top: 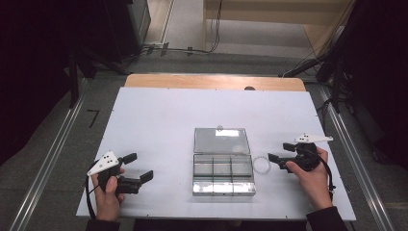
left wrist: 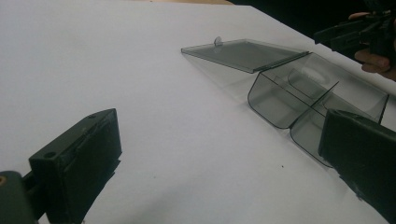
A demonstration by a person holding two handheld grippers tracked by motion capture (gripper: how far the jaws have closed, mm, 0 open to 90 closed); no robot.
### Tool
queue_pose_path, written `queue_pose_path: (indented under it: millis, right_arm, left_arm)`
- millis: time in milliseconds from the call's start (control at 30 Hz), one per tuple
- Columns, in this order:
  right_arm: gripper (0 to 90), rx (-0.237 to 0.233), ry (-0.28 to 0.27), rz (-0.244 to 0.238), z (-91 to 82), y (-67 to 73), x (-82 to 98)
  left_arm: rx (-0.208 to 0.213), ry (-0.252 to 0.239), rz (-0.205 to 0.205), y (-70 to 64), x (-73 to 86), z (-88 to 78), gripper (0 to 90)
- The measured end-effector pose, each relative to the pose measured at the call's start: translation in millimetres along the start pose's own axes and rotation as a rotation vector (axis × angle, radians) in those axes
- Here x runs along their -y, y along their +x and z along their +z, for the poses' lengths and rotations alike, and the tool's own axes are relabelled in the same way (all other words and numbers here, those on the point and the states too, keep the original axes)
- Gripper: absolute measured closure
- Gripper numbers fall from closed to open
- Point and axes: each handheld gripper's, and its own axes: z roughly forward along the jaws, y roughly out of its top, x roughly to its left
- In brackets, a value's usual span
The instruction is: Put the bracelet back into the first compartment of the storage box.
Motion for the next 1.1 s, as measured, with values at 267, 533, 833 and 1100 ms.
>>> queue_pose_path:
  millis: [267,533,833,1100]
  right_arm:
    - [42.1,0.021,0.022,0.002,3.6,0.6,1.5]
    - [56.7,0.002,0.025,-0.013,6.0,0.3,3.2]
    - [67.2,-0.003,0.015,-0.005,5.8,0.1,7.0]
    - [74.1,-0.022,0.048,-0.029,12.9,5.5,8.8]
  left_arm:
    - [-0.004,0.007,-0.005,4.0,2.1,-0.1,0.0]
    - [0.000,0.010,-0.008,4.4,2.9,1.0,0.0]
    - [0.000,0.014,-0.009,4.9,3.3,1.7,0.0]
    - [0.001,0.021,-0.007,5.1,3.8,2.8,0.0]
